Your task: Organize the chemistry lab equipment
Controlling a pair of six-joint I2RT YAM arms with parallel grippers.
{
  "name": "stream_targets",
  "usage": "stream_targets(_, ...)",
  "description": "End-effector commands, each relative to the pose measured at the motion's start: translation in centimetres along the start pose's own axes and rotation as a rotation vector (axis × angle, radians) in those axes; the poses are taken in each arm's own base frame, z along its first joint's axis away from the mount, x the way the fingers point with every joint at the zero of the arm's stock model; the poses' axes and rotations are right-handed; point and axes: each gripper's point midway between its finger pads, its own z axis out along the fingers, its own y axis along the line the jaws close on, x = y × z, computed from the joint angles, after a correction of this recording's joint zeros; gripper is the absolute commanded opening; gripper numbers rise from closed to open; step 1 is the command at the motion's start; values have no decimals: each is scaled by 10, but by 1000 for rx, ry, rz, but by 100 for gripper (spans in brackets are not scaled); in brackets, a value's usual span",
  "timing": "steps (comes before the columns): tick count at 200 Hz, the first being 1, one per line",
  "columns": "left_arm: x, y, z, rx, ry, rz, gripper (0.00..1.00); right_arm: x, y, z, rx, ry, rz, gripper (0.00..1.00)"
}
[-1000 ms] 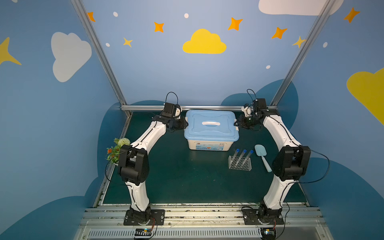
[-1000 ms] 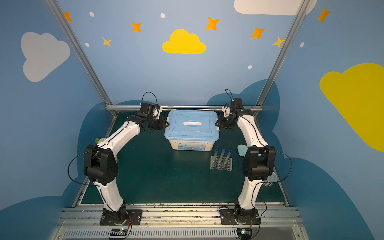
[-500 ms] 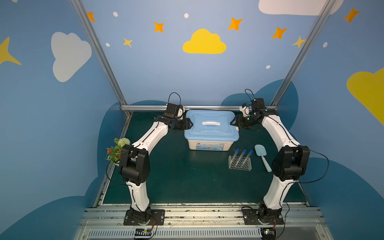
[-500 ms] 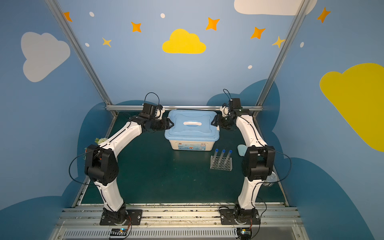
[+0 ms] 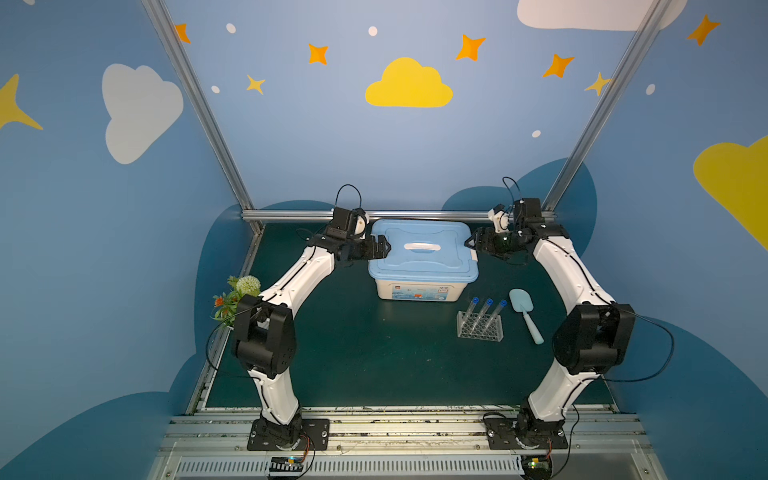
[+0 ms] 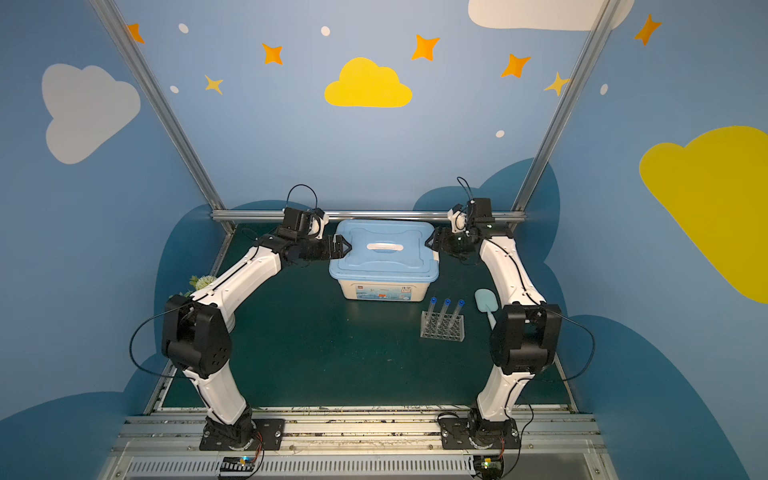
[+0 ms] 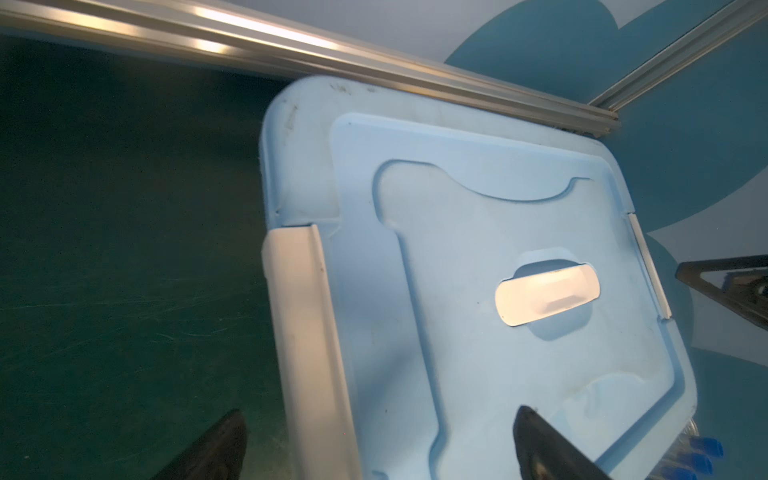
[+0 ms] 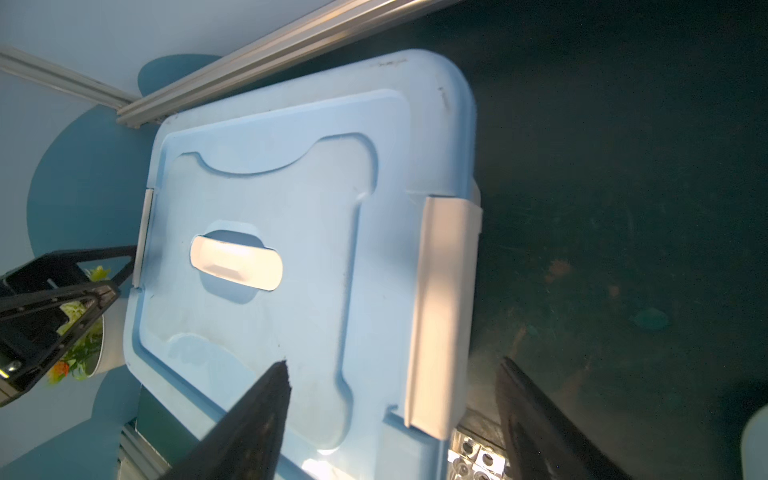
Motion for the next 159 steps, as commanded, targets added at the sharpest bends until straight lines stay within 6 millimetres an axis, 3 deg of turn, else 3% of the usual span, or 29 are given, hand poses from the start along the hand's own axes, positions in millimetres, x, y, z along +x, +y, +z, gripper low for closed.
stream_targets(1,-15,10,-23,-49,-93,18,100,-6,-17,-18,53,-76,14,80)
stream_targets(49,-10,51,-45,-180,-165,5,100,6,-77,-39,234,-168,70,82)
stream_targets(87,7,101,-65,-362,-230,5,100,39,-126,-40,389,-212,78,84)
stream_targets(125,30,141,-77,-487,-256,41,100,60,-154,-33,451,-278,75,85)
stream_targets(159,43,166,-84,-565,-277,52,100,73,-161,-23,447,-278,59,85)
